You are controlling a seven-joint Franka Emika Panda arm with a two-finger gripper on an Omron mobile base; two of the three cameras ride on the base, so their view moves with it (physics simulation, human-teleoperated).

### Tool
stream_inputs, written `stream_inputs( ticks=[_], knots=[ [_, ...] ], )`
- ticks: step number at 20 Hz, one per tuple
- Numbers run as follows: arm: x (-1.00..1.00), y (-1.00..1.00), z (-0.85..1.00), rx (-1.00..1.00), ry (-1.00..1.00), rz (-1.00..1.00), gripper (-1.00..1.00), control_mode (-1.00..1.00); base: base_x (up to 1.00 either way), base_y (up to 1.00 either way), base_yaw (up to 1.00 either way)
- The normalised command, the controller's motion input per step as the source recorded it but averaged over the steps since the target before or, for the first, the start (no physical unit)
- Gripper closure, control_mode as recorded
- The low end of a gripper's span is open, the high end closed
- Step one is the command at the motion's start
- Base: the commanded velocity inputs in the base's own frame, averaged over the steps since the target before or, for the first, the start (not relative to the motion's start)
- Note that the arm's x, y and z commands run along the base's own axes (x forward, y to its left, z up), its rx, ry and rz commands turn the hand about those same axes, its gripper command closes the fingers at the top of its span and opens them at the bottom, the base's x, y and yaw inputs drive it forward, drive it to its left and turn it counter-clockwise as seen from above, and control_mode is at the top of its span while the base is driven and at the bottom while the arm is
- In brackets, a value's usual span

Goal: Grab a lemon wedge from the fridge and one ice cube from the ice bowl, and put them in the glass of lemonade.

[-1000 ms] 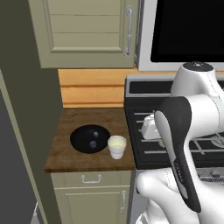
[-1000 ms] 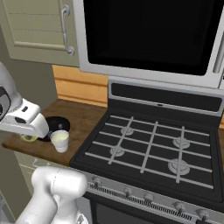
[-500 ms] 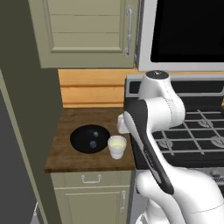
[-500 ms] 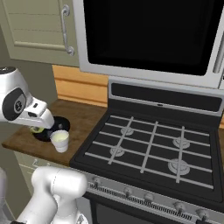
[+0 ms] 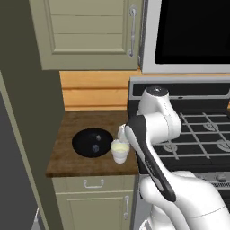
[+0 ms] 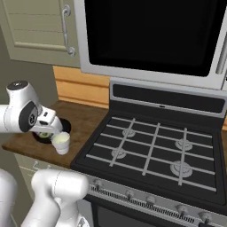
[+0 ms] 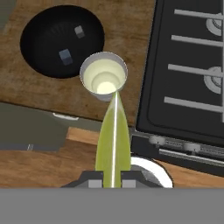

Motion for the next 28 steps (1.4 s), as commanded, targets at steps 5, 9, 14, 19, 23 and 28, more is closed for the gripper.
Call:
stream_inputs(
  ticks=[5,9,14,19,23,28],
  knots=[
    [0.23,0.11,-0.29,-0.05,0.02,0.0,1.0,-1.0,0.0,0.0,0.0],
    [0.32,0.0,-0.27,-0.03,0.0,0.0,1.0,-1.0,0.0,0.0,0.0],
    [0.32,0.0,-0.16,-0.02,0.0,0.0,1.0,-1.0,0.0,0.0,0.0],
    [0.32,0.0,0.0,0.0,0.0,0.0,1.0,-1.0,0.0,0.0,0.0],
    [0.64,0.31,0.0,0.0,0.0,0.0,1.0,-1.0,0.0,0.0,0.0],
    [0.33,0.39,0.0,0.0,0.01,0.0,1.0,-1.0,0.0,0.0,0.0]
  ],
)
